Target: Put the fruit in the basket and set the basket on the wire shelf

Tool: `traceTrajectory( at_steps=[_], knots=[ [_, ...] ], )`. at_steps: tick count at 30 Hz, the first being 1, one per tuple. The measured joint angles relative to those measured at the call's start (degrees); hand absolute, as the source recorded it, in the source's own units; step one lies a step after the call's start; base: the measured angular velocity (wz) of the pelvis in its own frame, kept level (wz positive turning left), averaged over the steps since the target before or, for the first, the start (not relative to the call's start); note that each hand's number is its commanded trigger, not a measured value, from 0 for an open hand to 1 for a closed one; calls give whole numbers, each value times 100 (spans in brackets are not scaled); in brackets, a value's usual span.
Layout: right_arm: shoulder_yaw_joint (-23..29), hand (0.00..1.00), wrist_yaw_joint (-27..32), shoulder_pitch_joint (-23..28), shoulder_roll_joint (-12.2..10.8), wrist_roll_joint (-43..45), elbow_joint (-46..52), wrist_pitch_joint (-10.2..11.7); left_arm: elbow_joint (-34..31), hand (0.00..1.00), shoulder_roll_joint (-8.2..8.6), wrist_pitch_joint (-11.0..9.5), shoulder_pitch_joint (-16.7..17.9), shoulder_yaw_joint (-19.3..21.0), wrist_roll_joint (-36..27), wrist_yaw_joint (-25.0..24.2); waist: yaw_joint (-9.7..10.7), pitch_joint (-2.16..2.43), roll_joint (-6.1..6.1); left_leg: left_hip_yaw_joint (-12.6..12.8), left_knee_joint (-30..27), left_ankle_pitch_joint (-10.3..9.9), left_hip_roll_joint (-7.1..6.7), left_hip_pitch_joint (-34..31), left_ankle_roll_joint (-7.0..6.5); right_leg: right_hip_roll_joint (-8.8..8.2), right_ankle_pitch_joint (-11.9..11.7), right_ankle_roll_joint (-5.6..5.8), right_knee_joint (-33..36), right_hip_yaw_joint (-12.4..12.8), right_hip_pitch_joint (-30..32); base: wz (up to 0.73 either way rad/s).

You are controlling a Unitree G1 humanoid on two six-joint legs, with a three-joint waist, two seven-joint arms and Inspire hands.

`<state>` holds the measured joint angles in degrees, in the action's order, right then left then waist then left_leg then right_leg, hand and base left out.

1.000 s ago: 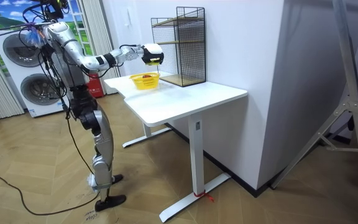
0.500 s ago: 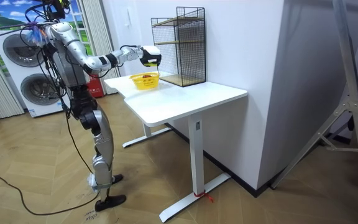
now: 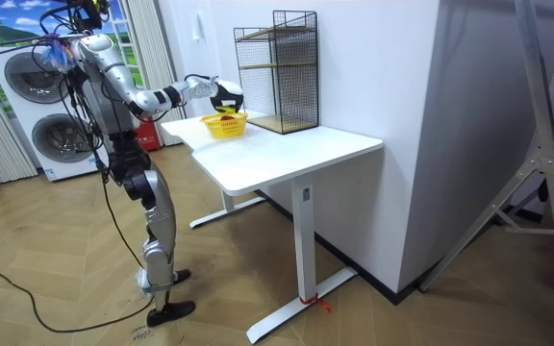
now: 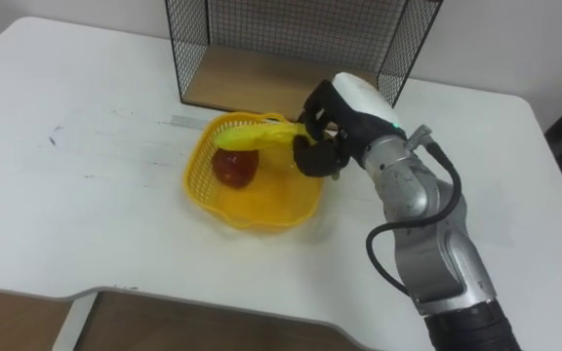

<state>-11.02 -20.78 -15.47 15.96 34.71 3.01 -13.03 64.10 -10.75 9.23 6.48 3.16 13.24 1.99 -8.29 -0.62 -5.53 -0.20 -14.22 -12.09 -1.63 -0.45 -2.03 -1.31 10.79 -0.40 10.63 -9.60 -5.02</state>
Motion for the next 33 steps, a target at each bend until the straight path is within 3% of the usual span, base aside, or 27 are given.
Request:
traceTrajectory(
  at_steps=[6,7,8,9,20,28,33],
  knots=[
    [-143,100,-124,3,-33,56,0,-79,-5,0,7,0,-16,-12,-22,7,9,3,-4,-1,22,0,0,2,0,1,0,0,0,-14,1,0],
    [-150,83,-131,4,-34,56,0,-79,-2,0,7,0,-15,-13,-22,7,3,4,-5,-15,24,1,0,0,0,2,0,0,0,-20,0,0],
    [-152,53,-131,9,-35,56,0,-79,0,0,7,0,-15,-13,-22,8,4,5,-6,-16,24,1,0,0,0,3,0,0,0,-21,-1,0],
    [-152,0,-131,28,-35,56,0,-79,0,0,7,0,-14,-18,-21,15,4,7,-10,-16,24,1,-1,2,0,3,0,0,0,-21,-4,0],
    [-384,0,-144,190,-74,59,0,-83,-7,0,-23,0,-16,-198,-23,33,5,46,-64,-13,38,3,-4,12,-2,0,0,0,1,-21,-11,0],
    [-404,0,-215,335,-96,59,-2,-84,-2,0,-20,-2,-15,-233,-23,31,3,-15,21,-4,41,5,-4,8,-6,-3,0,1,1,-6,2,-1],
    [-401,0,-248,335,-96,52,42,-84,5,0,-18,0,-12,-233,-31,24,16,-6,8,2,60,6,-2,1,-5,-1,0,1,-2,-22,13,1]
  ],
)
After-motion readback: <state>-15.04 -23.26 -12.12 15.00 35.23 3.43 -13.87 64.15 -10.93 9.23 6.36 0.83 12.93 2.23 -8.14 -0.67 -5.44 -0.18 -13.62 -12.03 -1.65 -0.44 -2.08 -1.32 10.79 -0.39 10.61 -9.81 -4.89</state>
